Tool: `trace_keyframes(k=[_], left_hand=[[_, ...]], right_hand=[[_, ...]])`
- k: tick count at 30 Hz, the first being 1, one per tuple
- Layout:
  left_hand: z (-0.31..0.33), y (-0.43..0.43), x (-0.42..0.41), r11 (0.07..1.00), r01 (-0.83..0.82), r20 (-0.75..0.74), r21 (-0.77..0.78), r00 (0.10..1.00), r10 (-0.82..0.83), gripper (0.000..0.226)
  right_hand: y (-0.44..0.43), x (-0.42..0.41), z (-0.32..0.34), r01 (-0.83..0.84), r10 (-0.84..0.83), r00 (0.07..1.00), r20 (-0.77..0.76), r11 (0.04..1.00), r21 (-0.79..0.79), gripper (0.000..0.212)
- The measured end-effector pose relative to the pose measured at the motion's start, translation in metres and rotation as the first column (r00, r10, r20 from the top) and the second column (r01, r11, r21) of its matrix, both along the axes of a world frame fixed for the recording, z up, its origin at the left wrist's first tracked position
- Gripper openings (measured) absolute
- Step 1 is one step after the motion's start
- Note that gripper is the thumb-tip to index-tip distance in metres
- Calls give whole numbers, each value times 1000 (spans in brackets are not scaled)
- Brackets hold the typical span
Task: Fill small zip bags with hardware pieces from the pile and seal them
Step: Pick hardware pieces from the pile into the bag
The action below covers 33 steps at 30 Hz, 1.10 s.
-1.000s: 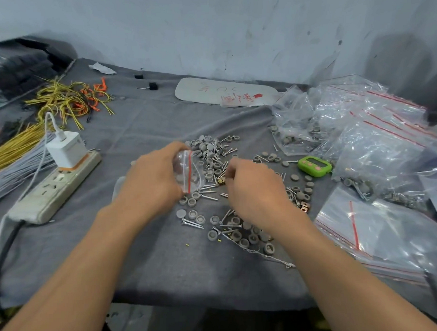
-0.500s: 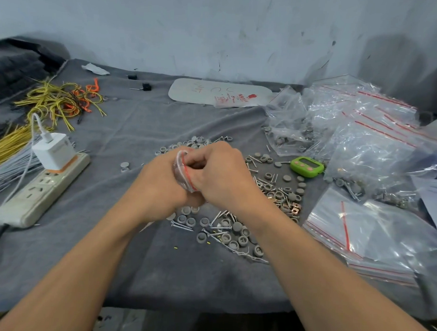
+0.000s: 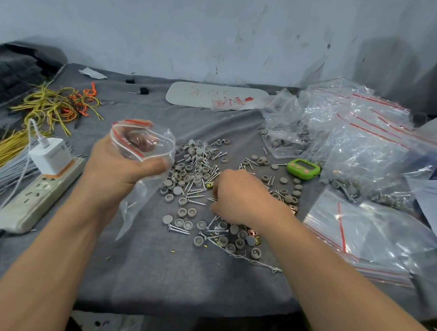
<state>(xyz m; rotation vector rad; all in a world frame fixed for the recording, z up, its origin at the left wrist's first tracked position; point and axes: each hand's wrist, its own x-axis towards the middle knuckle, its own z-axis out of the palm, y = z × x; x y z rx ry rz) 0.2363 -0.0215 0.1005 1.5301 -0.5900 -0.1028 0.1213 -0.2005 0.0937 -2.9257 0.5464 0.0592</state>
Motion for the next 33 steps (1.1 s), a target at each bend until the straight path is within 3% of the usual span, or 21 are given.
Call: trace_keyframes(k=[3, 8, 11, 13, 19, 24, 28, 33], left_hand=[[0, 6, 5, 994, -105, 61, -5, 993, 105, 68], [3, 17, 11, 933, -345, 322, 101, 899, 297, 67], [-1, 14, 6, 817, -455, 579, 354, 793, 190, 77], [-8, 5, -1, 741, -472, 651, 478, 756, 62, 79], [-25, -17, -11, 689, -332, 559, 644, 819, -129, 81], [-30, -26, -17, 709, -270, 521, 651, 839, -158, 85], [-29, -25, -17, 718, -254, 507, 648, 847, -158, 86], [-29, -25, -17, 717, -258, 502, 647, 853, -146, 86]], right_hand=[[6, 1, -3, -41, 41, 999, -9, 999, -6, 3], [12, -4, -2, -80, 78, 996, -40, 996, -38, 23], [12, -6, -1, -111, 107, 992, -61, 992, -59, 14], [12, -6, -2, -107, 103, 991, -81, 993, -51, 21], [14, -7, 8, -72, 77, 990, -117, 996, 48, 18], [16, -5, 3, -104, 103, 983, -151, 995, -5, 27], [17, -3, 5, -102, 103, 988, -112, 995, 13, 12], [19, -2, -1, -140, 138, 990, -25, 987, -79, 17]])
